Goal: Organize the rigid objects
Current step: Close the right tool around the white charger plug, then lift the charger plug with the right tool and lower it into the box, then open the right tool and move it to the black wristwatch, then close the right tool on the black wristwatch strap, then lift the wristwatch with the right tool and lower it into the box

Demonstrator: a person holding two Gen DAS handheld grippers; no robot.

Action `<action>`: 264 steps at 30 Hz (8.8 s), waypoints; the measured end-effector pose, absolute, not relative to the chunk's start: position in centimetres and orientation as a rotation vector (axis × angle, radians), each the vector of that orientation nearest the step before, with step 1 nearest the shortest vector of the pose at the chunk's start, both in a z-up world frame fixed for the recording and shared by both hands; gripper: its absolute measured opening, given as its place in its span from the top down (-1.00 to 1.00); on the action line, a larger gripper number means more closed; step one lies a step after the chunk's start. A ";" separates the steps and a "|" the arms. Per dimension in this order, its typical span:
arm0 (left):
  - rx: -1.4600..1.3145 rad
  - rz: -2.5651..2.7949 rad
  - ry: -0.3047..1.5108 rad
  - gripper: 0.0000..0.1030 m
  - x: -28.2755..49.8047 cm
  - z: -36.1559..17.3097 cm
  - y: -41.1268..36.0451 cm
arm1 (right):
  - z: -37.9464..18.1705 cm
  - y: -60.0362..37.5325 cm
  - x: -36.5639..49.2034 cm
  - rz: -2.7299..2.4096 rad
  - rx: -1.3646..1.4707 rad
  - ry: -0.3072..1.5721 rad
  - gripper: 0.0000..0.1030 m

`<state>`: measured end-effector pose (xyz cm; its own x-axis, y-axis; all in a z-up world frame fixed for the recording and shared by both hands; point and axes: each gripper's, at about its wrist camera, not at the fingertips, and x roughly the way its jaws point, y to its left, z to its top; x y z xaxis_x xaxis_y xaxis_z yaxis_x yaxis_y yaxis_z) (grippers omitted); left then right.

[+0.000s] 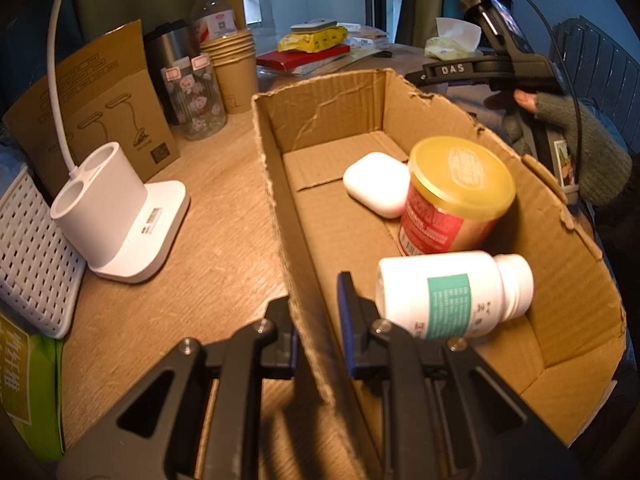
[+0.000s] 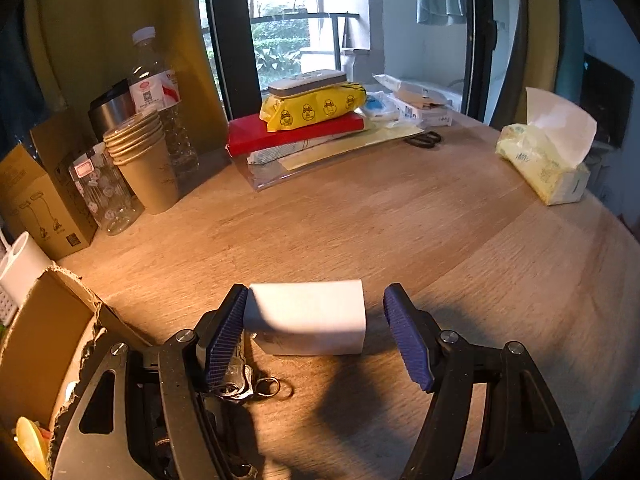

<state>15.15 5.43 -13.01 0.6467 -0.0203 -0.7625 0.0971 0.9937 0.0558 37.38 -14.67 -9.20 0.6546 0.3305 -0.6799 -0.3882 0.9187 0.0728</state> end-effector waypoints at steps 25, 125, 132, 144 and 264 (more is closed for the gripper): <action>0.095 -0.067 0.865 0.66 15.2 -13.0 5.4 | -7.8 -15.6 35.1 0.419 -0.084 0.725 -0.15; 0.096 -0.067 0.864 0.66 15.1 -13.2 5.3 | -1.0 -11.0 23.6 0.571 -0.130 0.575 -0.22; 0.096 -0.067 0.864 0.66 15.1 -13.2 5.3 | -1.0 -13.9 22.4 0.529 -0.115 0.565 -0.22; 0.096 -0.067 0.864 0.66 15.1 -13.1 5.4 | -5.7 -16.0 23.1 0.487 -0.088 0.677 -0.22; 0.098 -0.067 0.863 0.66 15.1 -13.2 5.3 | -6.1 -4.8 22.1 0.614 -0.359 0.669 -0.04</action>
<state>15.12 5.33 -13.19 0.6486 -0.0191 -0.7609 0.0984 0.9934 0.0590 22.14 -4.82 -6.09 0.6198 0.4101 -0.6691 -0.6315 0.7668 -0.1150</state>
